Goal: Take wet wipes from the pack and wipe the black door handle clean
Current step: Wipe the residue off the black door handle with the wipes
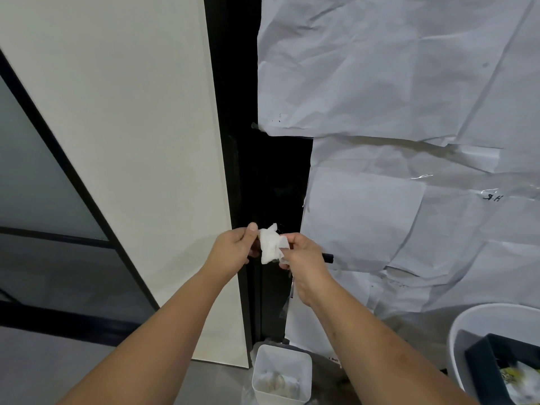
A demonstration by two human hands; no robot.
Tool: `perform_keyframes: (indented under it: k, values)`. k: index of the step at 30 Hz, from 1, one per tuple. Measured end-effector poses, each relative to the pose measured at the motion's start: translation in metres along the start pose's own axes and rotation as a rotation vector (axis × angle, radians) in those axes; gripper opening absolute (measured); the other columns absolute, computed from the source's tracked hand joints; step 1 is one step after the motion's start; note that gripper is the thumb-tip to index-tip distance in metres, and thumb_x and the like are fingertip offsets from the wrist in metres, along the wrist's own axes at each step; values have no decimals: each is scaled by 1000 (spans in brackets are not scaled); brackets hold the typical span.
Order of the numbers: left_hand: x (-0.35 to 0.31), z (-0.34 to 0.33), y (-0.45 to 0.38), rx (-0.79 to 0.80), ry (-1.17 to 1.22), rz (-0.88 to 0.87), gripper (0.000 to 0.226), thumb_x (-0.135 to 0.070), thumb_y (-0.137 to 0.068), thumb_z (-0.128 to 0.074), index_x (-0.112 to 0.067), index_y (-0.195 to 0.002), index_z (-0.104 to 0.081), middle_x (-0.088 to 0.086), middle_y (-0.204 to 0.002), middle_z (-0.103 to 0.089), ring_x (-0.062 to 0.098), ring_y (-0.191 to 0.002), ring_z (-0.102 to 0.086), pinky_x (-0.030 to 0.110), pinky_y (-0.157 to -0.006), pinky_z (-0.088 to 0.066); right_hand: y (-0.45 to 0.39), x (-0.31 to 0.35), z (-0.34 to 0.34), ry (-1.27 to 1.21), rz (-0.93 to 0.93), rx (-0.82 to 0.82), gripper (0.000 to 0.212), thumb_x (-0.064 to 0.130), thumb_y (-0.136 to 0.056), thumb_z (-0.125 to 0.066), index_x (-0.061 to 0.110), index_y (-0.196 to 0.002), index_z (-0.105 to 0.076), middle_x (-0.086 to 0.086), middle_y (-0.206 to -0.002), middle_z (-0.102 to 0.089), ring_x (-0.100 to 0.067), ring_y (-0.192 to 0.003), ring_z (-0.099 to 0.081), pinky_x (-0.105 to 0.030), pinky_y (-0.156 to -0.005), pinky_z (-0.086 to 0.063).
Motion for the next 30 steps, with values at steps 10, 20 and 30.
perform_keyframes:
  k: [10,20,30]
  values:
    - [24,-7,-14,-189,-232,148,19,-15,-80,-61,1,-72,-67,14,-63,-70,31,-60,-68,45,-61,-59,-6,-8,26,1081,755,-286,25,1,-81,-57,14,-98,-70,-2,-88,-64,-25,-76,-59,-35,-68,-47]
    - [30,-45,-38,-244,-136,238,33,-28,-95,-55,-3,-76,-66,12,-62,-70,27,-60,-70,42,-66,-61,-3,-23,37,1002,816,-136,50,-6,-72,-52,8,-118,-65,-6,-102,-65,-28,-86,-63,-40,-77,-54]
    - [10,-69,-45,-95,550,574,35,-18,-90,-66,-5,-121,-56,18,-107,-65,36,-88,-69,50,-76,-61,-3,-22,39,994,779,-123,48,-3,-74,-58,12,-119,-65,-3,-104,-62,-26,-88,-62,-36,-80,-48]
Point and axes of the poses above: each hand's wrist, its own y-axis away from the middle knuckle, its own z-axis out of the back of the hand, x = y × z, the point moved 4 cm from there along -y, towards the middle knuckle
